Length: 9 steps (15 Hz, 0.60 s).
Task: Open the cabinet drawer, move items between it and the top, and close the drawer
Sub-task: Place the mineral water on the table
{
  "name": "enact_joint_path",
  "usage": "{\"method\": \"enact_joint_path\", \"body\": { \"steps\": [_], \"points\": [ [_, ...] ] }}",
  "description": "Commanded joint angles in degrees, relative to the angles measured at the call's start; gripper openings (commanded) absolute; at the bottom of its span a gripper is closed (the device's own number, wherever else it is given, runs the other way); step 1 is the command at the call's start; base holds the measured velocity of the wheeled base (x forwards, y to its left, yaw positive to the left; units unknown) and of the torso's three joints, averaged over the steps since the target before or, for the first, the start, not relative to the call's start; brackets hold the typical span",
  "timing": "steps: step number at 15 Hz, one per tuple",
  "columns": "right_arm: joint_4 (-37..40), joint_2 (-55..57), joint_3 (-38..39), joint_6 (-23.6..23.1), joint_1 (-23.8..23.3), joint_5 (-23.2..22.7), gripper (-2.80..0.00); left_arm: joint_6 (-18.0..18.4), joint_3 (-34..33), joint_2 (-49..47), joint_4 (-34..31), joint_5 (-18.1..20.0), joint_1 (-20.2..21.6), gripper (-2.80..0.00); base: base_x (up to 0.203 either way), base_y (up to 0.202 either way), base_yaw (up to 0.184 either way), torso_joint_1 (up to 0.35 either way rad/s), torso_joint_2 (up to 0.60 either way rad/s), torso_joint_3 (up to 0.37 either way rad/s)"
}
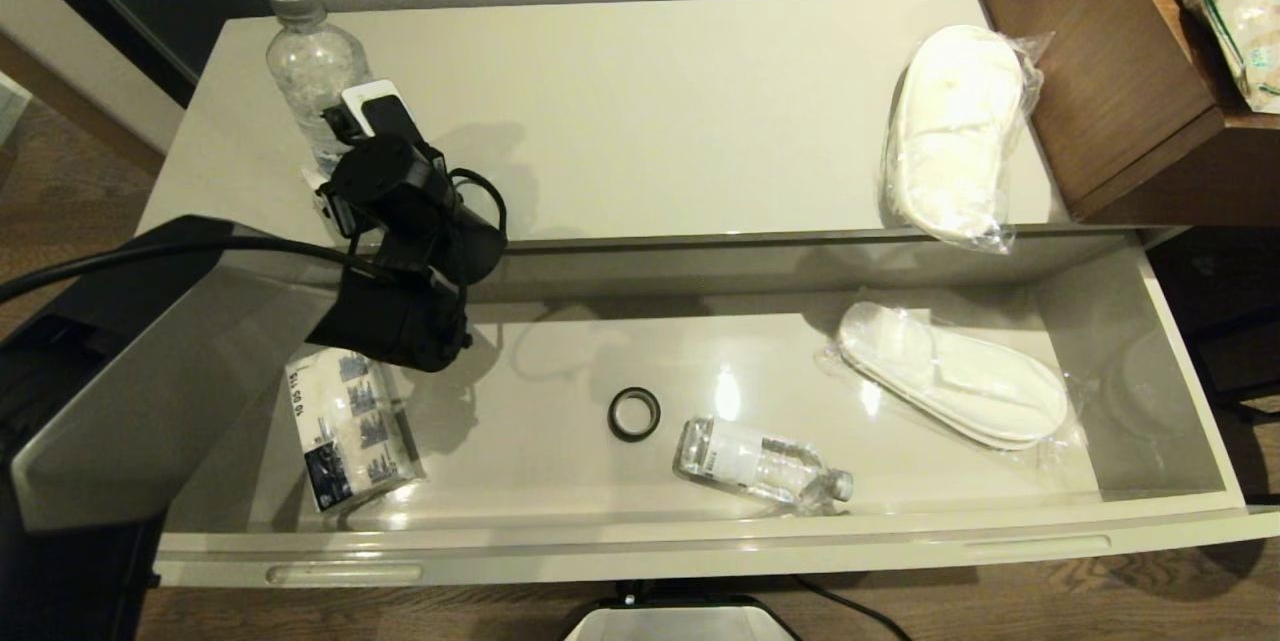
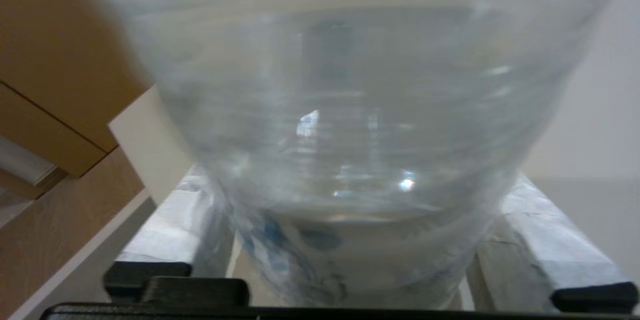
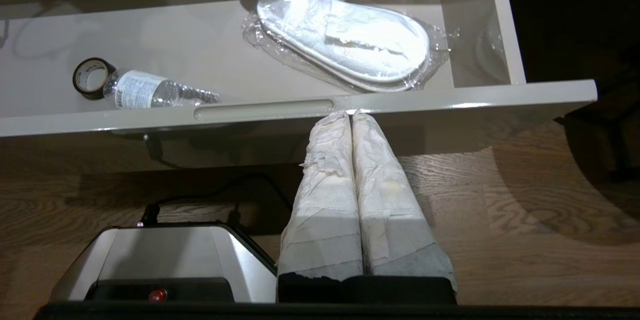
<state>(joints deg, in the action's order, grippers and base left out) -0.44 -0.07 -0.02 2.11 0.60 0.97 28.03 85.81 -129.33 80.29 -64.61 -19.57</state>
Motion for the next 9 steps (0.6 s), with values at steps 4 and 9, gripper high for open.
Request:
{"method": "enact_joint_path", "body": {
  "steps": [4, 9],
  "points": [
    [0.0, -0.9, 0.2, 0.0, 0.0, 0.0, -2.8, 0.1, -2.0, 2.0, 1.2, 0.1, -0.6, 0.0, 0.0, 0.0, 0.0, 0.0, 0.0, 0.0],
    [0.0, -0.9, 0.2, 0.0, 0.0, 0.0, -2.8, 0.0, -6.3, 5.7, 1.1, 0.0, -2.2, 0.0, 0.0, 0.0, 0.0, 0.0, 0.0, 0.0]
  ]
}}
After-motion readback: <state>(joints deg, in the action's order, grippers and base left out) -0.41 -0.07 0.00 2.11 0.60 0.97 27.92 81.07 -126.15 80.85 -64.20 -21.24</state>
